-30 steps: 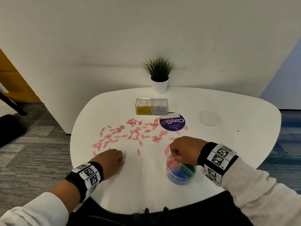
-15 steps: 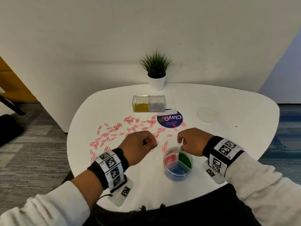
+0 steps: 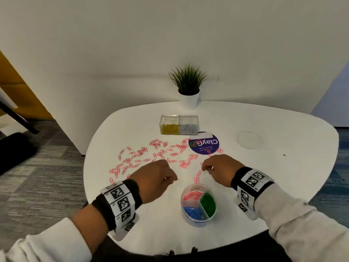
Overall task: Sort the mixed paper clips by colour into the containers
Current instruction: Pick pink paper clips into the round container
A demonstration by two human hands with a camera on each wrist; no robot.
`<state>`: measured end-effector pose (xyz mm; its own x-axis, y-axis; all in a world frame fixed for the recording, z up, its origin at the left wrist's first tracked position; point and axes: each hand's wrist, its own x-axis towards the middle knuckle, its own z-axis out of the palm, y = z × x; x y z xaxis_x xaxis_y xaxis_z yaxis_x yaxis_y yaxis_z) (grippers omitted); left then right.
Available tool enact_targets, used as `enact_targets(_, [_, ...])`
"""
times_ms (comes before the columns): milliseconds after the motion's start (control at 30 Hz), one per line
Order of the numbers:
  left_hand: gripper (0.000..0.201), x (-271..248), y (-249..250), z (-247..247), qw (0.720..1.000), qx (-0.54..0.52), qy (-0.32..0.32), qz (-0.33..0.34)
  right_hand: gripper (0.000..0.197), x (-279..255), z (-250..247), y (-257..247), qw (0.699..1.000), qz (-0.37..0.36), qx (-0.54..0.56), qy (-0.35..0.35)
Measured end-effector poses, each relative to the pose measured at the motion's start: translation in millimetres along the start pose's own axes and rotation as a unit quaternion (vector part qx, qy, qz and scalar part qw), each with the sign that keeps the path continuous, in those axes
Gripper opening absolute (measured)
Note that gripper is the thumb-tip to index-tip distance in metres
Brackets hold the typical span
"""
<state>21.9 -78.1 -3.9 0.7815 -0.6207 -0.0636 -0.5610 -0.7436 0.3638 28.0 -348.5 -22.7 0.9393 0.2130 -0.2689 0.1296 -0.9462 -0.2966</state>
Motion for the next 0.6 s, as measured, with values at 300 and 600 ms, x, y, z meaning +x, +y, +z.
enact_targets(300, [0.018,-46,-88,-18,0.961,0.093,-0.093,-0.242,0.009,30,31,-9,0.994,-0.059,-0.087,-0.027])
enact_targets(600, [0.043,-44,-81,3,0.975,0.121,-0.175,-0.066,0.012,26,16,0,0.949,0.073,0.304,0.045])
